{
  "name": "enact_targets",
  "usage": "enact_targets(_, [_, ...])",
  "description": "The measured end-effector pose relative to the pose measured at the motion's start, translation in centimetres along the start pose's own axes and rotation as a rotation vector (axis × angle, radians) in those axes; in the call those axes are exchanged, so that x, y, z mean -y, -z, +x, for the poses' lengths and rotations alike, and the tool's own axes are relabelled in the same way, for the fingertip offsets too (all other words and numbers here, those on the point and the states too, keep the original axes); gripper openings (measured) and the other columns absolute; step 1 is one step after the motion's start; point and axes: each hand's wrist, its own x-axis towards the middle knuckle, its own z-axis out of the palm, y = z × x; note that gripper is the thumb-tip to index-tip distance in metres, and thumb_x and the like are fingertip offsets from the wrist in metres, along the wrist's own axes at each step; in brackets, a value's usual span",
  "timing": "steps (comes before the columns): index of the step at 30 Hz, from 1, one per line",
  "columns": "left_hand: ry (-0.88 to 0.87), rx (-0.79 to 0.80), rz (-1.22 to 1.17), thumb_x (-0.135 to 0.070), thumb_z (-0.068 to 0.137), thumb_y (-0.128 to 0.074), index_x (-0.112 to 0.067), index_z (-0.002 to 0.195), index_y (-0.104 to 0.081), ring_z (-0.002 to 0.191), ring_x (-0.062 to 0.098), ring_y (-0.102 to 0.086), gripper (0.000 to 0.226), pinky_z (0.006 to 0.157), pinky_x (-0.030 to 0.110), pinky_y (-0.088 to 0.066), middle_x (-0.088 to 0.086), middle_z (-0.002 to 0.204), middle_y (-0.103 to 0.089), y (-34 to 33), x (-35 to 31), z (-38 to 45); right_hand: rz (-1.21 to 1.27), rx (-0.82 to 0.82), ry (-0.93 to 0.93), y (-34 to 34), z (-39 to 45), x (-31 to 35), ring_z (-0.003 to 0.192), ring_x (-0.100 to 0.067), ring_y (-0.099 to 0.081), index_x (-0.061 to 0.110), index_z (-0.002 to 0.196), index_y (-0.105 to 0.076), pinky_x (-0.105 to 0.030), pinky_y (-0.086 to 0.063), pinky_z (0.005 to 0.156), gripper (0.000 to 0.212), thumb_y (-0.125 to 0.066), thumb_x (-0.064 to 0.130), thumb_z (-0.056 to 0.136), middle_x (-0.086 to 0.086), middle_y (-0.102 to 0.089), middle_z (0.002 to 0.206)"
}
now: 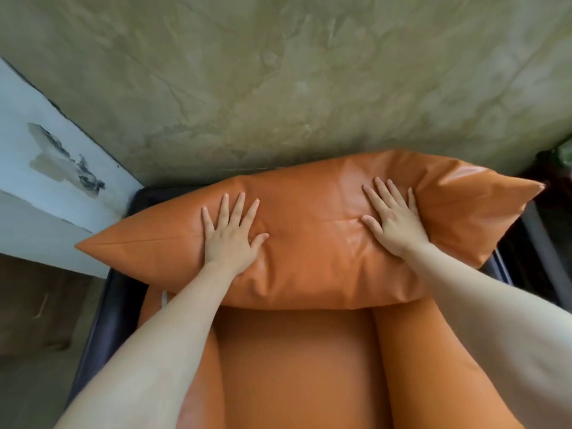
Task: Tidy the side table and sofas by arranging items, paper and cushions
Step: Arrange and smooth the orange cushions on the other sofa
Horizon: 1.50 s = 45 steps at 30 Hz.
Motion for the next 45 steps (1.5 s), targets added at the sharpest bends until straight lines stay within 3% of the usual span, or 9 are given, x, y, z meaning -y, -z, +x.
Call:
enact_targets(15, [-0.035, 0.045, -0.013, -0.06, 0.093, -0.018, -0.03, 0.141, 0.021, 0.145, 0.028, 0.017, 0.069, 0.111, 0.058, 0.013, -0.001, 0.159, 0.013, -5.0, -0.7, 5.5, 0.129, 0.013, -0.006, -6.3, 4.5, -0.9, 0.146, -0.02, -0.005, 0.024, 0.149, -0.014, -0.04, 0.006, 0.114, 0.077, -0.011, 0.059, 0.08, -0.001, -0.009, 0.158])
enact_targets(23, [0.025, -0.003, -0.048, -0.048, 0.099, -0.019, -0.022, 0.152, -0.003, 0.147, 0.022, 0.009, 0.062, 0.113, 0.054, 0.012, 0.002, 0.16, 0.0, -4.7, -1.7, 1.2, -0.024, 0.031, -0.07, -5.3, 1.1, 0.7, 0.146, -0.021, -0.007, 0.023, 0.15, -0.016, -0.041, 0.006, 0.114, 0.075, -0.002, 0.057, 0.084, -0.003, -0.012, 0.158])
enact_targets(27, [0.073, -0.085, -0.22, -0.04, 0.089, -0.03, -0.009, 0.147, -0.028, 0.145, 0.024, -0.016, 0.066, 0.111, 0.054, -0.002, 0.011, 0.154, -0.029, -6.5, -3.7, -5.8, 0.035, -0.079, -0.153, -5.0, -3.8, 4.4, 0.142, -0.028, -0.024, 0.016, 0.145, -0.034, -0.05, -0.009, 0.112, 0.061, -0.02, 0.044, 0.092, -0.01, -0.03, 0.152])
enact_targets(29, [0.026, -0.011, -0.228, -0.039, 0.087, -0.032, -0.01, 0.147, -0.023, 0.147, 0.022, -0.005, 0.067, 0.111, 0.055, -0.003, 0.011, 0.155, -0.026, -8.2, -5.0, -10.2, 0.051, -0.079, -0.085, -6.2, -8.0, 6.1, 0.14, -0.027, -0.026, 0.013, 0.143, -0.037, -0.051, -0.012, 0.109, 0.059, -0.028, 0.041, 0.091, -0.01, -0.035, 0.149])
enact_targets(33, [-0.067, 0.086, -0.199, -0.038, 0.082, -0.036, -0.011, 0.147, -0.019, 0.147, 0.022, 0.008, 0.072, 0.114, 0.051, 0.004, 0.007, 0.16, -0.001, -10.9, -6.5, -16.6, 0.002, 0.053, 0.033, -9.0, -15.0, 7.9, 0.138, -0.027, -0.024, 0.01, 0.142, -0.031, -0.05, -0.011, 0.111, 0.065, -0.036, 0.041, 0.084, -0.013, -0.035, 0.149])
enact_targets(37, [-0.075, 0.16, -0.12, -0.034, 0.077, -0.067, -0.01, 0.143, -0.039, 0.147, 0.023, -0.004, 0.077, 0.113, 0.053, 0.003, 0.009, 0.154, -0.028, -13.0, -5.5, -20.0, -0.202, 0.339, 0.205, -11.5, -20.3, 4.7, 0.146, -0.021, -0.005, 0.015, 0.136, -0.049, -0.05, 0.005, 0.114, 0.059, -0.035, 0.037, 0.082, -0.007, -0.04, 0.147])
enact_targets(39, [-0.043, 0.33, 0.074, -0.044, 0.091, -0.052, -0.018, 0.151, -0.019, 0.145, 0.02, 0.011, 0.074, 0.108, 0.056, 0.018, 0.004, 0.159, -0.002, -13.8, -2.2, -22.2, -0.37, 0.471, 0.225, -11.7, -22.6, 2.0, 0.145, -0.018, 0.013, 0.012, 0.126, -0.06, -0.049, 0.014, 0.114, 0.06, -0.034, 0.044, 0.083, -0.009, -0.046, 0.142])
enact_targets(41, [-0.045, 0.505, 0.33, -0.047, 0.1, -0.026, -0.022, 0.152, 0.002, 0.144, 0.023, 0.021, 0.064, 0.102, 0.058, 0.026, 0.002, 0.157, 0.018, -14.1, 2.0, -24.5, -0.428, 0.585, 0.192, -11.0, -23.7, 1.0, 0.146, -0.023, 0.004, 0.01, 0.121, -0.064, -0.049, 0.02, 0.112, 0.063, -0.033, 0.047, 0.08, -0.01, -0.053, 0.135])
enact_targets(45, [-0.061, 0.645, 0.387, -0.044, 0.101, -0.021, -0.023, 0.151, 0.009, 0.143, 0.025, 0.024, 0.062, 0.103, 0.06, 0.024, 0.002, 0.156, 0.024, -13.6, 4.5, -27.6, -0.484, 0.592, 0.032, -10.6, -23.5, 3.1, 0.145, -0.02, 0.01, 0.019, 0.151, -0.006, -0.05, 0.035, 0.096, 0.064, -0.023, 0.05, 0.098, -0.002, 0.006, 0.158])
